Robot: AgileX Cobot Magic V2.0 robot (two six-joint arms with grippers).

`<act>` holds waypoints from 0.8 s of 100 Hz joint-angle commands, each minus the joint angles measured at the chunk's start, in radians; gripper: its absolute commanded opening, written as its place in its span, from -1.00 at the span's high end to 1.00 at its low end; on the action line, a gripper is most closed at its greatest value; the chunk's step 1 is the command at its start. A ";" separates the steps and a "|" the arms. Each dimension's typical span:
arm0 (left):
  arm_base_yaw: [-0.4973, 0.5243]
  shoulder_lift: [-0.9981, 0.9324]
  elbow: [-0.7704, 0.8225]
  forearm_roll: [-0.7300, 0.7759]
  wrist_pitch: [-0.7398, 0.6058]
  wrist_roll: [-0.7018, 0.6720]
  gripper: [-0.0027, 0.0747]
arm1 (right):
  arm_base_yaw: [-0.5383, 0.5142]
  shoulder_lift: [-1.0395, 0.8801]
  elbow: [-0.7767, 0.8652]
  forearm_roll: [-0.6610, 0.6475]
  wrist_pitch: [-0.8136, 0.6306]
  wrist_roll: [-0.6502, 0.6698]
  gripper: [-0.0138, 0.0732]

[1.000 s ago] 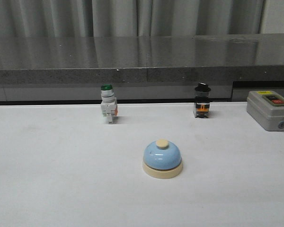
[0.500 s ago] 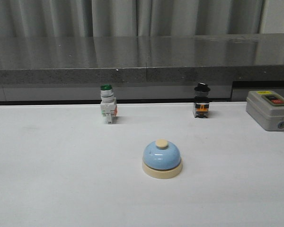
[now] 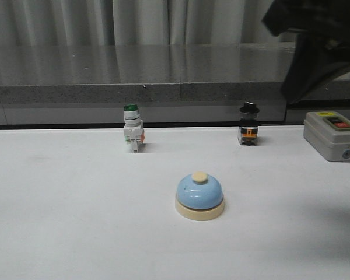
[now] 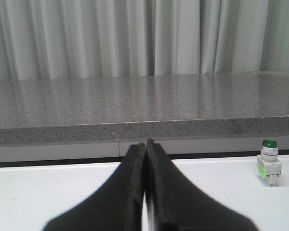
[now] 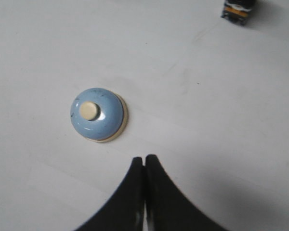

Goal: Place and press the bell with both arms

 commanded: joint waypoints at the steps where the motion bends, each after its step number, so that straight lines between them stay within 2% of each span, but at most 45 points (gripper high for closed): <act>1: -0.001 -0.030 0.043 -0.001 -0.080 -0.016 0.98 | 0.034 0.050 -0.077 0.010 -0.054 -0.013 0.82; 37: -0.001 -0.030 0.043 -0.001 -0.080 -0.016 0.98 | 0.134 0.291 -0.228 0.010 -0.052 -0.013 0.82; 80: -0.001 -0.030 0.043 -0.001 -0.080 -0.016 0.98 | 0.156 0.376 -0.261 0.010 -0.044 -0.013 0.82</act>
